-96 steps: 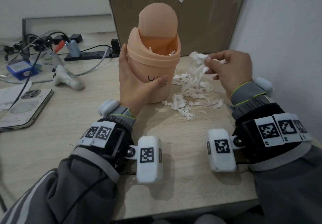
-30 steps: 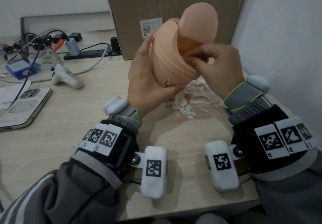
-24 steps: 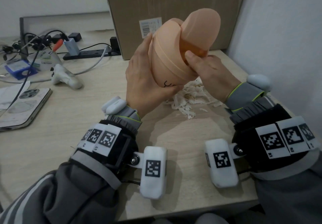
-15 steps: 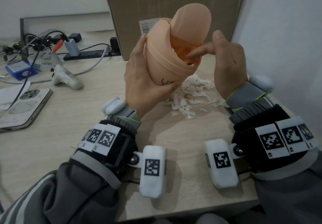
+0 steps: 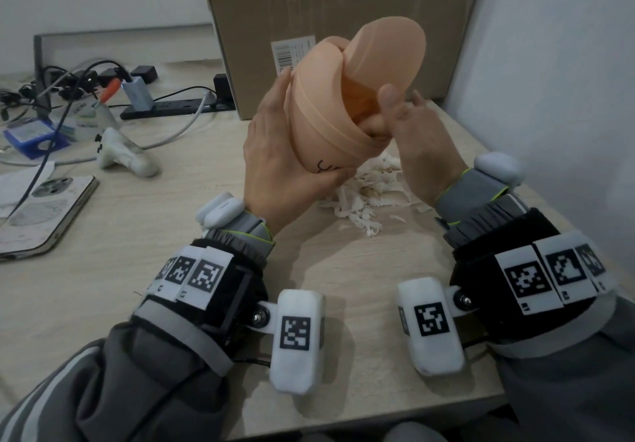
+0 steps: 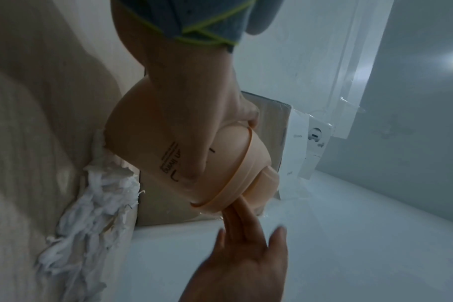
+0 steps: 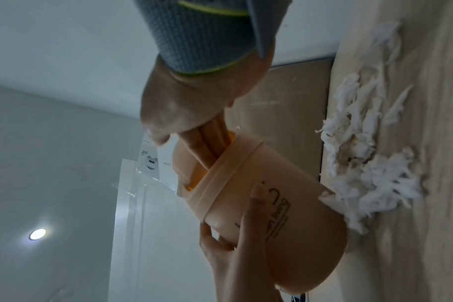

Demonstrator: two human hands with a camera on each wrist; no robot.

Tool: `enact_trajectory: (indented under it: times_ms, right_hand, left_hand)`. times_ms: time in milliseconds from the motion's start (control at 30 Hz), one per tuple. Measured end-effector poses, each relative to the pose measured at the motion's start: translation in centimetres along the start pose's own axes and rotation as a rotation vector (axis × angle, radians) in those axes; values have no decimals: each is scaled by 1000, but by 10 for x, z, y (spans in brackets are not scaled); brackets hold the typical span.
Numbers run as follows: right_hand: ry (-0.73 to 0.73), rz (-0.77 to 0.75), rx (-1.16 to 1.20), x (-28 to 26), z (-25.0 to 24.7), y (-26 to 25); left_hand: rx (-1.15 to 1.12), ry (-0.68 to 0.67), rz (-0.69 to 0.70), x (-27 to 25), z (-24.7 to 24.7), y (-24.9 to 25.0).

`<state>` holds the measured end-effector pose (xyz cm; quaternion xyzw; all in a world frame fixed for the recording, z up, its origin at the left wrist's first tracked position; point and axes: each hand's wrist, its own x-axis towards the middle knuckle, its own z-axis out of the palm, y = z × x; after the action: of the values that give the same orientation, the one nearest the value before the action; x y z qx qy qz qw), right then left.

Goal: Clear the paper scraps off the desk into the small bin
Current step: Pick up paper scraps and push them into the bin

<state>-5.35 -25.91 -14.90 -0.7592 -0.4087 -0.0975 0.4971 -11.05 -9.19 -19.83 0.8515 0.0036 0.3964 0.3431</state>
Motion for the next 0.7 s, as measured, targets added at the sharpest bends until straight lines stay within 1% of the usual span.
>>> enact_trajectory:
  times_ms: [67, 100, 133, 167, 200, 233, 267, 300, 333, 367, 433, 467, 533, 600, 633, 700]
  right_hand:
    - [247, -75, 39, 3, -4, 8]
    - [361, -85, 59, 5, -6, 12]
    - [450, -64, 59, 7, -9, 16]
    - [506, -1, 26, 9, -12, 22]
    - [522, 100, -57, 11, -15, 28]
    - [487, 230, -177, 13, -18, 33]
    - [410, 361, -306, 15, -19, 40]
    - [299, 471, -414, 15, -20, 46]
    - [158, 547, -488, 14, -20, 50]
    - [11, 586, -525, 12, -20, 52]
    - [-250, 622, -550, 7, -17, 50]
    - [-351, 630, -558, 6, -14, 48]
    - [-490, 617, -574, 5, -9, 47]
    - [-557, 576, -578, 4, -4, 48]
    - [-562, 549, -579, 4, -2, 48]
    - [-515, 499, -586, 4, 3, 48]
  left_hand:
    - [-57, 32, -61, 1, 0, -5]
    - [-93, 52, -99, 1, -1, -8]
    - [-131, 71, -137, 2, 0, -13]
    - [-167, 89, -172, 4, 1, -17]
    - [-201, 107, -205, 4, 2, -22]
    - [-228, 123, -237, 5, 2, -26]
    - [-248, 139, -268, 6, 3, -29]
    - [-261, 152, -297, 6, 3, -31]
    - [-271, 163, -318, 7, 3, -33]
    - [-275, 170, -328, 7, 3, -34]
    - [-278, 178, -330, 7, 4, -34]
    - [-276, 181, -327, 7, 4, -34]
    - [-268, 183, -323, 7, 5, -34]
    - [-259, 179, -325, 7, 5, -34]
    - [-255, 175, -327, 7, 6, -34]
    - [-253, 174, -330, 6, 5, -34]
